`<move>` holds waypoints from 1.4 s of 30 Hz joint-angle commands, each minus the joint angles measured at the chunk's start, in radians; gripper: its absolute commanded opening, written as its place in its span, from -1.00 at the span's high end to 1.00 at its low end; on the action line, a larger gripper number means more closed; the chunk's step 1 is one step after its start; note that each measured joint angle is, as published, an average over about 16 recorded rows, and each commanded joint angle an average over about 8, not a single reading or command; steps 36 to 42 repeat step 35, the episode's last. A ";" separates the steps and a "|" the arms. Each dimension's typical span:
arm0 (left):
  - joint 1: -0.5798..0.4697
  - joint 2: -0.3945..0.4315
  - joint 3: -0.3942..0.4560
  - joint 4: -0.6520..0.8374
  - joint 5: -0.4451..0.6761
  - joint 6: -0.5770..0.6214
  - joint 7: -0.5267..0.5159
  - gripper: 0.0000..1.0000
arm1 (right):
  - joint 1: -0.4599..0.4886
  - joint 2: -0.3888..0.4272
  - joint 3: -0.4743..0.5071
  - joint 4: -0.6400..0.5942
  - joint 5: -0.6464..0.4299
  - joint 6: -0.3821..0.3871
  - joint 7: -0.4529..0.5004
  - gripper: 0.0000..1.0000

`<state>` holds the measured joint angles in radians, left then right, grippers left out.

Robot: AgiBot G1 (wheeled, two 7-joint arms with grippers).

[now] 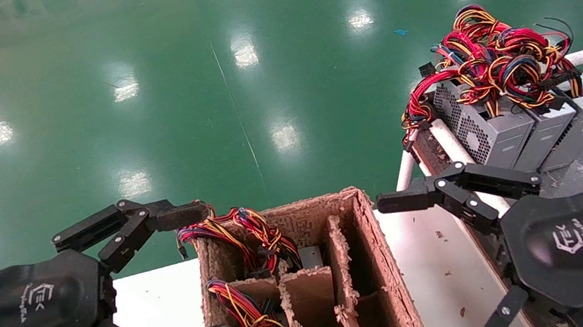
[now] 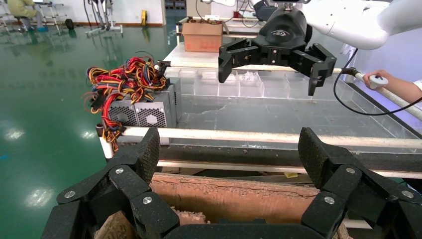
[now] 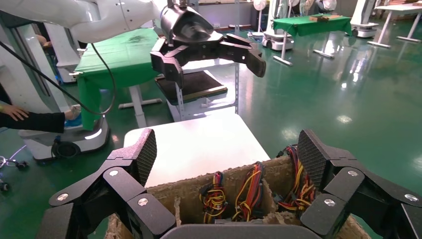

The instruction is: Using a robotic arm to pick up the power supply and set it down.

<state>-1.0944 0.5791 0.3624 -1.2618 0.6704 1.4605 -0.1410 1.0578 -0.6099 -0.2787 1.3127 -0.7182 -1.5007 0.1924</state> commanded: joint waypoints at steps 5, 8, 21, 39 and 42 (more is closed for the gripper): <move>0.000 0.000 0.000 0.000 0.000 0.000 0.000 -1.00 | 0.007 0.000 0.000 -0.012 -0.005 0.002 -0.002 -1.00; 0.000 0.000 0.000 0.000 0.000 0.000 0.000 -1.00 | 0.009 0.000 0.000 -0.016 -0.006 0.003 -0.003 -1.00; 0.000 0.000 0.000 0.000 0.000 0.000 0.000 -1.00 | 0.014 -0.001 -0.001 -0.025 -0.011 0.004 -0.004 -1.00; 0.000 0.000 0.000 0.000 0.000 0.000 0.000 -1.00 | 0.016 -0.001 -0.001 -0.028 -0.012 0.005 -0.005 -1.00; 0.000 0.000 0.000 0.000 0.000 0.000 0.000 -1.00 | 0.016 -0.001 -0.001 -0.028 -0.012 0.005 -0.005 -1.00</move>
